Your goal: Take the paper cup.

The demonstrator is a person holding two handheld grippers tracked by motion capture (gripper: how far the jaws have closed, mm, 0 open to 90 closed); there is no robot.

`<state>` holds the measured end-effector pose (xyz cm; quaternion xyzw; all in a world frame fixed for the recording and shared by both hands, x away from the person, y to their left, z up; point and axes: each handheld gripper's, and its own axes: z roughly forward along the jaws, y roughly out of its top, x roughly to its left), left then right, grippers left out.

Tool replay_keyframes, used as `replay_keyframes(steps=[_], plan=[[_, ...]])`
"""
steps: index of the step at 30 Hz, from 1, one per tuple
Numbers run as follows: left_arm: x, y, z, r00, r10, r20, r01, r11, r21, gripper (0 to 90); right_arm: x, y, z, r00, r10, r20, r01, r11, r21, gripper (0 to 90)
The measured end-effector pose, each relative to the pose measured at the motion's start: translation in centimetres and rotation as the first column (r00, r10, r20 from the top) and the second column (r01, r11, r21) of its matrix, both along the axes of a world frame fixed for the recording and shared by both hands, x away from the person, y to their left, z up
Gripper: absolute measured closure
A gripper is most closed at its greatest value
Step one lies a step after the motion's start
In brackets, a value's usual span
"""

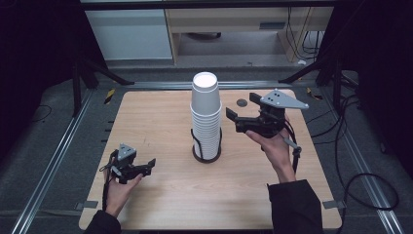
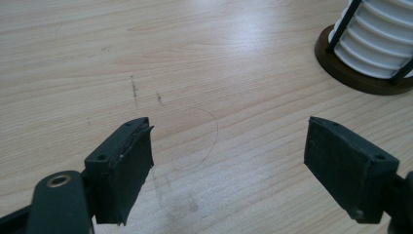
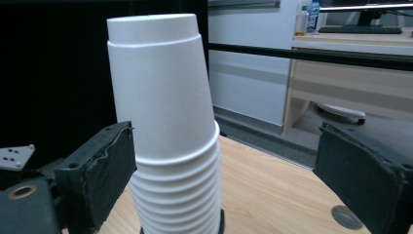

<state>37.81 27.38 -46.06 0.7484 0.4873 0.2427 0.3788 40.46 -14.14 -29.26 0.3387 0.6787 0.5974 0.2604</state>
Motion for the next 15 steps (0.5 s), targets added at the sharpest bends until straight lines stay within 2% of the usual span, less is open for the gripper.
replay_keyframes(steps=[15], plan=[[0.0,-0.1,0.0,1.0000,-0.001,0.008,0.001,1.0000,0.003,17.5,1.2,3.2,0.7,0.9982,0.059,0.006,-0.059,0.998,0.002,7.0]])
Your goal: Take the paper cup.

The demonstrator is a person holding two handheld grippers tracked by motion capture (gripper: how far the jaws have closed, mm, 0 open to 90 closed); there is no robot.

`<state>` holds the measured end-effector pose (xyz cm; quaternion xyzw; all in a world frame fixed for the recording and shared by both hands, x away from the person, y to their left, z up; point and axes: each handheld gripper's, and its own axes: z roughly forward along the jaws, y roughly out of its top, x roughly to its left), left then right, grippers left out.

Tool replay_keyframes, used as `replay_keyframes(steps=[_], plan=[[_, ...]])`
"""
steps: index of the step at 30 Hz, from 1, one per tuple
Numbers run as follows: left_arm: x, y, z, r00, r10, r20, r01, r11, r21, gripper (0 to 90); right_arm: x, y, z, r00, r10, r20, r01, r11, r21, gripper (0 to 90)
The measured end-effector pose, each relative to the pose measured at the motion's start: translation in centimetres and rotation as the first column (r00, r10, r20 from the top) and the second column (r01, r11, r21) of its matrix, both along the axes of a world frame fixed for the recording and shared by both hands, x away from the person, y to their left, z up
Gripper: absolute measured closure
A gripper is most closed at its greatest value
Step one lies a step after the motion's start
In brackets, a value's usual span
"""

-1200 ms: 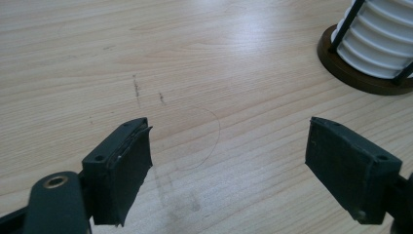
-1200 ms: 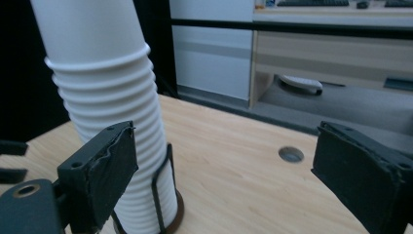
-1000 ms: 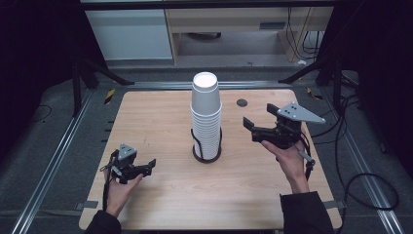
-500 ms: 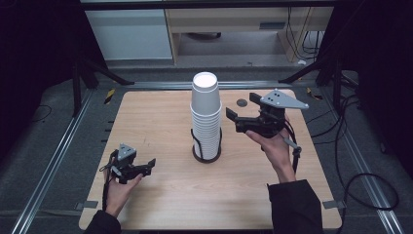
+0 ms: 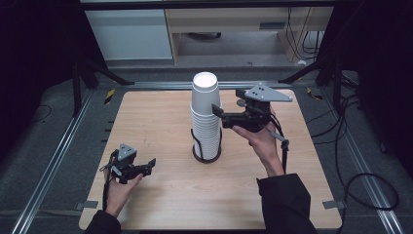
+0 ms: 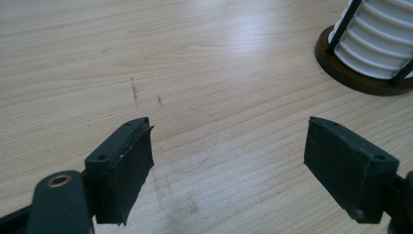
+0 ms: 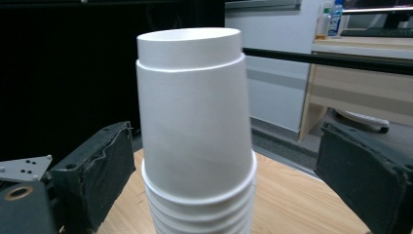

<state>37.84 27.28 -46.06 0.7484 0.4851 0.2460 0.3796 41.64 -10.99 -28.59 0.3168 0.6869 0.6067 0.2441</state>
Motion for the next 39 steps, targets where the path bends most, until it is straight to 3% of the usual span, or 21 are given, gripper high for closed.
replay_keyframes(steps=[13,39], plan=[[0.0,-0.1,0.0,1.0000,-0.004,0.001,0.004,1.0000,0.000,17.5,1.4,3.1,-1.2,0.9990,0.042,-0.015,-0.042,0.999,0.002,6.3],[0.1,-0.1,-0.1,0.9999,-0.010,-0.007,0.010,0.9999,0.002,17.3,4.1,5.3,-3.0,0.9995,0.008,-0.031,-0.008,1.000,0.006,7.0]])
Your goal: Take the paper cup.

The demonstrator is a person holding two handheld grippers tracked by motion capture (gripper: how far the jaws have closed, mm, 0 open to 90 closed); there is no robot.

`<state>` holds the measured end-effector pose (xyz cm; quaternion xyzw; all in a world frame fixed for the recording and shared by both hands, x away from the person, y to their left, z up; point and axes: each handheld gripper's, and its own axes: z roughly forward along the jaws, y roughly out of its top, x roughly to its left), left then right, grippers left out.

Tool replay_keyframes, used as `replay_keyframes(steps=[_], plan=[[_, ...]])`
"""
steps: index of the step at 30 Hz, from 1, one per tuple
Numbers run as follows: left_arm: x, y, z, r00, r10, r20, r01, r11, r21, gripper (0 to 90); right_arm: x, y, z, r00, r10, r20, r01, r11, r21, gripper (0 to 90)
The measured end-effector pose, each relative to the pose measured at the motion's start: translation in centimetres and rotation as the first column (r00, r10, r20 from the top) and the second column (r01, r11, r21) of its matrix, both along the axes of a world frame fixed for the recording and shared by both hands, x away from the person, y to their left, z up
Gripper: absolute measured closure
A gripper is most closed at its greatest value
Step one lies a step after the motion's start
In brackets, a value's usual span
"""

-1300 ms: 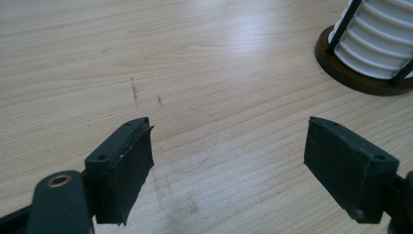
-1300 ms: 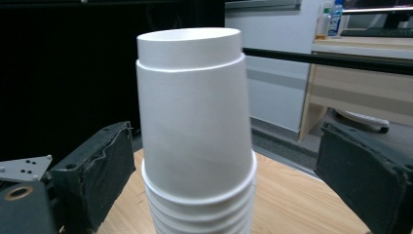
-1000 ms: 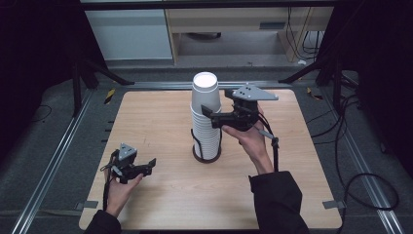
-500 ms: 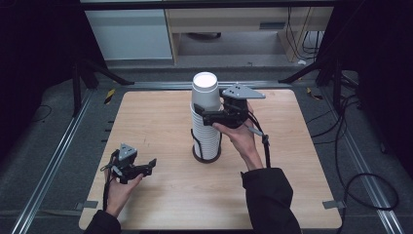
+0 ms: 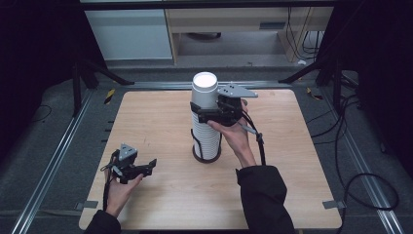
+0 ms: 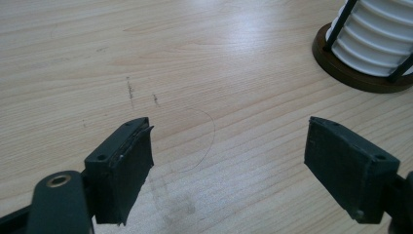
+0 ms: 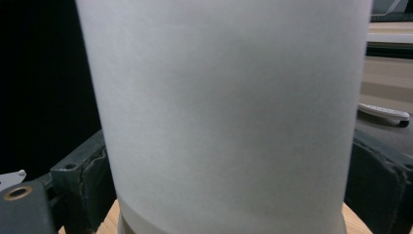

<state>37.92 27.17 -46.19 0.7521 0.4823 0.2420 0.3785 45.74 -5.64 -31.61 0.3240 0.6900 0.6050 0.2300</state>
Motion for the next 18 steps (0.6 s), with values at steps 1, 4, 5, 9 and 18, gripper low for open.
replay_keyframes(steps=[1,4,5,9,18], plan=[[0.01,0.01,0.00,1.0000,-0.001,-0.001,0.001,1.0000,0.001,17.3,0.02,0.04,-0.02,1.0000,-0.001,-0.001,0.001,1.000,0.001,7.3],[0.00,-0.02,-0.01,1.0000,-0.001,-0.003,0.001,1.0000,0.004,17.3,0.01,0.19,-0.02,1.0000,0.001,0.006,-0.001,1.000,-0.002,8.7],[0.00,-0.03,-0.02,1.0000,-0.002,-0.002,0.002,1.0000,0.003,17.3,0.01,0.23,-0.02,1.0000,0.001,0.008,-0.001,1.000,-0.005,8.7],[0.01,-0.05,-0.04,1.0000,-0.002,-0.005,0.002,1.0000,0.001,17.4,-0.01,0.25,-0.01,1.0000,0.000,0.009,0.000,1.000,-0.010,9.5],[0.04,0.01,-0.07,1.0000,-0.002,-0.007,0.002,1.0000,0.003,17.4,-0.33,0.15,0.33,0.9994,-0.006,0.035,0.006,1.000,-0.012,11.3]])
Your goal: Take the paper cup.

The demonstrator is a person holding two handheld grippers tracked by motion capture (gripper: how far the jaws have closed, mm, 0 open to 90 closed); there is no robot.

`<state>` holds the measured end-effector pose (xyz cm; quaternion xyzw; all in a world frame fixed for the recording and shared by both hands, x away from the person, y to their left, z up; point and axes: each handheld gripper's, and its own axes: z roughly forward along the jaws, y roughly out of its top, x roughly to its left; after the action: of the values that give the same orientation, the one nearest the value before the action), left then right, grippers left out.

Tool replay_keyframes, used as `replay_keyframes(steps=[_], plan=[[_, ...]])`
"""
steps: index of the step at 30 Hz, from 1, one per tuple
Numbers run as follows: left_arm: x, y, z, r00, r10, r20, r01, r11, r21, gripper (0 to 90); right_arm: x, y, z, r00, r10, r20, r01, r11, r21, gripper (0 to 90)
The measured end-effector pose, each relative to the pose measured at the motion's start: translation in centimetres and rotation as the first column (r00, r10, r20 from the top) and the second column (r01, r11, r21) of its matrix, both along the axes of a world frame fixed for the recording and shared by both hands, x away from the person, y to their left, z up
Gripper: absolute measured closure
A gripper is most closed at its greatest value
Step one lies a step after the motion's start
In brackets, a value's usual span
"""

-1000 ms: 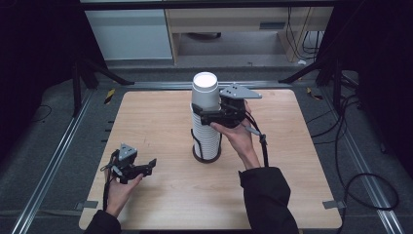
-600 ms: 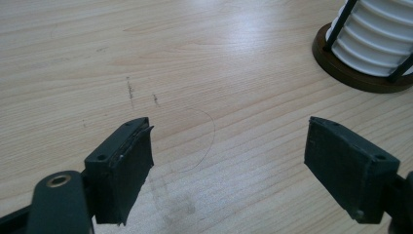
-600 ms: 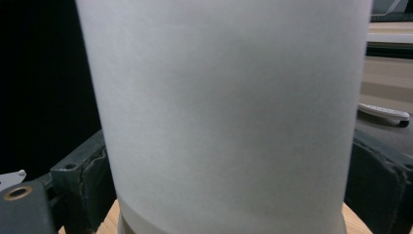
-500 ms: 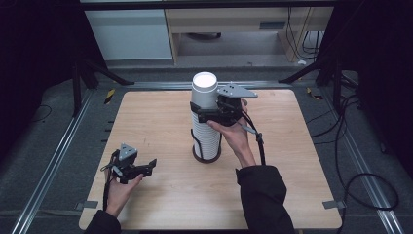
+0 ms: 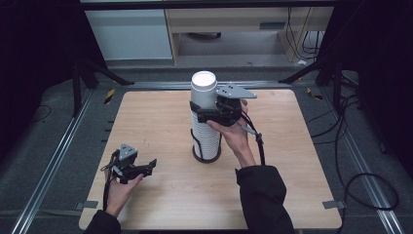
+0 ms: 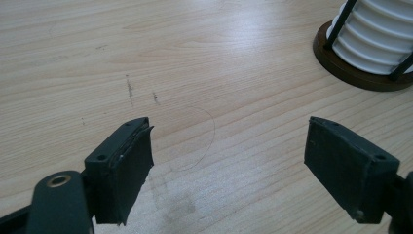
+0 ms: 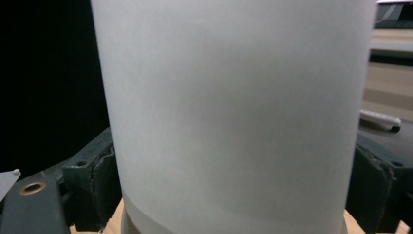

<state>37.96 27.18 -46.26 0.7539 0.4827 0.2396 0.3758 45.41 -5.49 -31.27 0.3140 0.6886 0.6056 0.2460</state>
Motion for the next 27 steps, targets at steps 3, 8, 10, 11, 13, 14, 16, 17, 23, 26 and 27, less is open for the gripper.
replay_keyframes(steps=[3,8,10,11,13,14,16,17,23,26,27], plan=[[0.0,0.0,-0.1,1.0000,0.001,-0.002,-0.001,1.0000,-0.001,17.4,-0.1,-0.1,0.4,1.0000,0.002,0.002,-0.002,1.000,0.001,11.5],[0.0,-0.1,-0.1,1.0000,0.001,-0.002,-0.001,1.0000,0.000,17.3,-0.1,-0.2,0.7,1.0000,0.008,-0.006,-0.008,1.000,0.002,12.2],[0.0,-0.1,-0.1,1.0000,0.000,-0.003,0.000,1.0000,0.002,17.3,-0.2,-0.3,0.8,1.0000,0.007,-0.002,-0.007,1.000,-0.002,12.3],[0.0,-0.1,-0.1,1.0000,0.000,-0.003,0.000,1.0000,0.002,17.3,-0.2,-0.3,0.8,1.0000,0.007,-0.002,-0.007,1.000,-0.002,12.3],[0.0,-0.1,-0.1,1.0000,0.000,-0.003,0.000,1.0000,0.002,17.3,-0.2,-0.3,0.9,1.0000,0.009,-0.001,-0.009,1.000,0.006,12.5],[0.0,-0.1,-0.1,1.0000,0.000,-0.003,0.000,1.0000,0.002,17.3,-0.2,-0.3,0.9,0.9999,0.010,0.002,-0.010,1.000,0.006,12.5],[0.0,0.0,0.0,1.0000,0.001,-0.004,-0.001,1.0000,0.002,17.3,-0.2,-0.3,1.0,0.9999,0.012,0.004,-0.012,1.000,0.012,12.7],[0.0,0.0,0.0,1.0000,0.001,-0.004,-0.001,1.0000,0.002,17.3,-0.2,-0.3,1.0,0.9999,0.012,0.004,-0.012,1.000,0.012,12.7],[0.0,0.0,0.0,1.0000,0.002,-0.004,-0.002,1.0000,0.000,17.3,-0.3,-0.4,1.8,0.9996,0.015,0.025,-0.016,1.000,0.019,12.9],[0.0,0.0,0.0,1.0000,0.003,-0.004,-0.003,1.0000,0.001,17.3,-0.3,-0.4,2.2,0.9993,0.018,0.033,-0.019,1.000,0.020,13.1],[0.0,0.0,0.0,1.0000,0.003,-0.004,-0.003,1.0000,0.001,17.3,-0.3,-0.4,2.2,0.9993,0.018,0.033,-0.019,1.000,0.020,13.1]])
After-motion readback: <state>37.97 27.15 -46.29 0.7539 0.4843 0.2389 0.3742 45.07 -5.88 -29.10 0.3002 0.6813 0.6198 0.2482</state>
